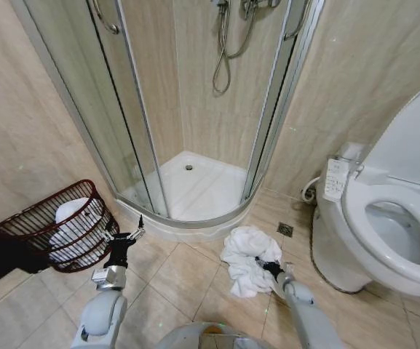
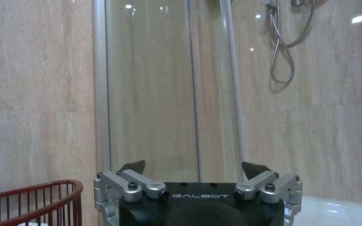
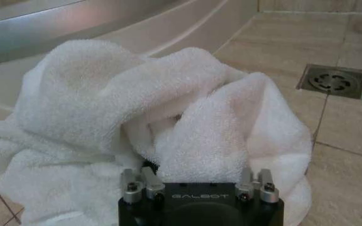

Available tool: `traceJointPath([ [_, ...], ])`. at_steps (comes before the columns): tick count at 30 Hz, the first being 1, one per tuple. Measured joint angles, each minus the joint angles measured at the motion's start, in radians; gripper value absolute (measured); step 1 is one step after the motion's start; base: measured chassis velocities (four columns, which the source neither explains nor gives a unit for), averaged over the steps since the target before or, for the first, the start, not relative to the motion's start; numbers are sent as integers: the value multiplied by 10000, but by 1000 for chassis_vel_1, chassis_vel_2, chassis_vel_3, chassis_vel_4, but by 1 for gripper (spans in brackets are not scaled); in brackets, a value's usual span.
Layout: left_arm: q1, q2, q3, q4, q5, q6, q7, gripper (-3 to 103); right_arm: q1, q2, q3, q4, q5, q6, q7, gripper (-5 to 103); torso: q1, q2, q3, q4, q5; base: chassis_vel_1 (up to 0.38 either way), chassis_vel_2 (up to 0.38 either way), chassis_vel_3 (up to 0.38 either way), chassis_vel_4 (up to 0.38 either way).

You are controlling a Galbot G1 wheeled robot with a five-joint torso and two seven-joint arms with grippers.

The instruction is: Discard the used towel into the hamper.

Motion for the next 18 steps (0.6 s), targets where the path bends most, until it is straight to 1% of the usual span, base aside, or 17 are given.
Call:
traceJointPath([
  [2,31,-15,-2,-16,7,-6,1,100,-4,-3,5,-12,3,52,17,56,0,0,0,0,0,0,0,0,0],
  [4,38,-20,-3,-16,12,-11,1,100,-4,-3,6,-23,4,73,19,56,0,0,0,0,0,0,0,0,0],
  [5,54,-37,-3,-16,31,-40,1,100,-5,-3,9,-52,4,110,23,44,0,0,0,0,0,0,0,0,0],
  [6,59,-40,-3,-16,36,-47,1,100,-6,-3,10,-62,4,121,24,44,0,0,0,0,0,0,0,0,0],
  [9,102,-72,9,-38,67,-72,1,100,-14,5,8,-149,4,236,29,31,0,0,0,0,-1,0,0,0,0],
  [11,102,-80,12,-47,73,-73,1,100,-13,6,7,-163,5,258,24,31,0,0,0,0,-1,0,0,0,0],
  [14,72,-112,25,-140,84,-50,-24,100,-8,-28,6,-290,27,440,-126,21,0,0,0,-1,-1,0,0,0,0],
  [18,50,-116,28,-230,84,15,-30,100,-19,-40,-1,-294,52,470,-136,20,0,0,0,-1,0,0,0,0,0],
])
